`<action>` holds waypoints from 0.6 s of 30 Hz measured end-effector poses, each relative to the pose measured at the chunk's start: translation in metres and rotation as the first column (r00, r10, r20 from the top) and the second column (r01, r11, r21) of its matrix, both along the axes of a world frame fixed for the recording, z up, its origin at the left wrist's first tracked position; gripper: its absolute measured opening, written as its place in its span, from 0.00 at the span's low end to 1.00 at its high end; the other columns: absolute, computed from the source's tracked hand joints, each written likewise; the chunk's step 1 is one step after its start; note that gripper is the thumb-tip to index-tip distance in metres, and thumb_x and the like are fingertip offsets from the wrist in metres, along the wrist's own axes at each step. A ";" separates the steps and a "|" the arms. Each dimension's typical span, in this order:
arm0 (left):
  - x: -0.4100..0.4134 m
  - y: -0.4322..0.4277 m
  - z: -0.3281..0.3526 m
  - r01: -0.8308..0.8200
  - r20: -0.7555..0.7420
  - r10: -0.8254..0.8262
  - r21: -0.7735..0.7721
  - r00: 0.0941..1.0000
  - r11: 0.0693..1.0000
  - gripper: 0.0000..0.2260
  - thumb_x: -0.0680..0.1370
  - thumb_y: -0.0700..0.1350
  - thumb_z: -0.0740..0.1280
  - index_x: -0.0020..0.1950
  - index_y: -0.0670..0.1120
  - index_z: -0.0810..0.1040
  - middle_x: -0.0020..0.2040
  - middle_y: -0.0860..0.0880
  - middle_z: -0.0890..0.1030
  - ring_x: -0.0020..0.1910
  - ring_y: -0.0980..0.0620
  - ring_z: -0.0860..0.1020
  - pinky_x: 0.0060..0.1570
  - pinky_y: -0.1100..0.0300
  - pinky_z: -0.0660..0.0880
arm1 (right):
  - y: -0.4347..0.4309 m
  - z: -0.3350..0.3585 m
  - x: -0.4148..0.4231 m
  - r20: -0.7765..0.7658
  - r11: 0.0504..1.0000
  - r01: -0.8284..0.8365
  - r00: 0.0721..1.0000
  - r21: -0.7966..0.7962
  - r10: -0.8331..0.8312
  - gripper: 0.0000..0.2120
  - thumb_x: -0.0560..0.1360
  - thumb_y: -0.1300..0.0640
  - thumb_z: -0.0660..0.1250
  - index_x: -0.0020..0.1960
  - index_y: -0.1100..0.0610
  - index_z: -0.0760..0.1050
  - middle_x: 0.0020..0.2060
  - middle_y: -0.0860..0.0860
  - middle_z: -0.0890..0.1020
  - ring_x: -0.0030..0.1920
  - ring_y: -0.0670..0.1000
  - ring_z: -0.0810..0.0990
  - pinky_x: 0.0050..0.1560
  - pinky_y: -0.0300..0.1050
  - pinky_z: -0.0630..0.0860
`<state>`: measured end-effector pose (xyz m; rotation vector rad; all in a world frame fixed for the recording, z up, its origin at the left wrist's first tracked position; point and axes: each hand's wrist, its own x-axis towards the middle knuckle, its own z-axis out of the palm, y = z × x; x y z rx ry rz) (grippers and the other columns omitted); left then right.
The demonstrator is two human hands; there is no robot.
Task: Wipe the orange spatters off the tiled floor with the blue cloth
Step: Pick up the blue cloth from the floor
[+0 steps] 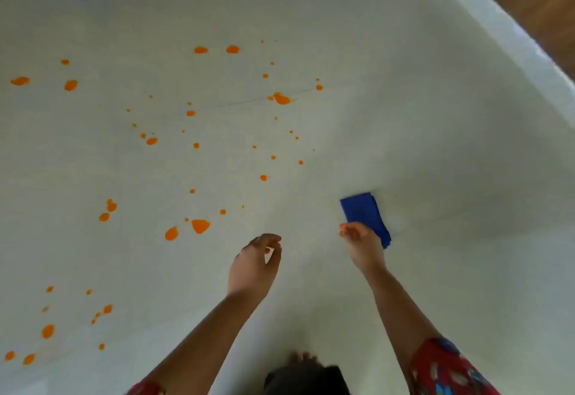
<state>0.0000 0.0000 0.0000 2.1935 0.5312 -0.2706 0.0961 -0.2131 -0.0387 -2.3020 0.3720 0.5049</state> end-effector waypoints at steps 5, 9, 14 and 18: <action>0.026 -0.004 -0.083 -0.022 0.001 0.022 -0.080 1.000 0.997 0.08 0.79 0.49 0.63 0.57 0.57 0.78 0.51 0.61 0.81 0.49 0.61 0.79 0.46 0.66 0.74 | -0.017 -0.084 0.040 0.062 0.985 0.020 0.998 -0.172 -0.009 0.14 0.80 0.57 0.58 0.62 0.53 0.77 0.53 0.54 0.83 0.47 0.55 0.79 0.40 0.44 0.72; 0.042 0.001 -0.112 -0.017 0.012 0.018 -0.090 1.000 0.996 0.08 0.79 0.50 0.63 0.56 0.58 0.77 0.50 0.59 0.81 0.48 0.60 0.78 0.43 0.66 0.72 | -0.033 -0.128 0.071 0.085 0.913 -0.053 0.992 -0.406 0.096 0.19 0.79 0.51 0.60 0.70 0.52 0.69 0.65 0.53 0.74 0.61 0.57 0.75 0.48 0.50 0.76; 0.046 0.011 -0.126 -0.018 0.005 0.019 -0.112 1.000 0.994 0.07 0.79 0.51 0.64 0.55 0.58 0.78 0.50 0.60 0.81 0.47 0.61 0.79 0.44 0.66 0.73 | -0.042 -0.170 0.080 -0.008 0.740 -0.142 0.983 -0.657 0.181 0.30 0.78 0.42 0.59 0.74 0.57 0.60 0.72 0.56 0.63 0.68 0.59 0.66 0.57 0.55 0.73; 0.047 0.025 -0.119 0.012 -0.005 -0.013 -0.138 1.000 0.990 0.05 0.78 0.51 0.65 0.51 0.60 0.78 0.50 0.61 0.81 0.46 0.63 0.79 0.40 0.67 0.72 | -0.041 -0.182 0.081 0.094 0.669 -0.173 0.935 -0.723 0.343 0.17 0.80 0.55 0.59 0.67 0.59 0.69 0.64 0.56 0.72 0.59 0.57 0.73 0.40 0.47 0.73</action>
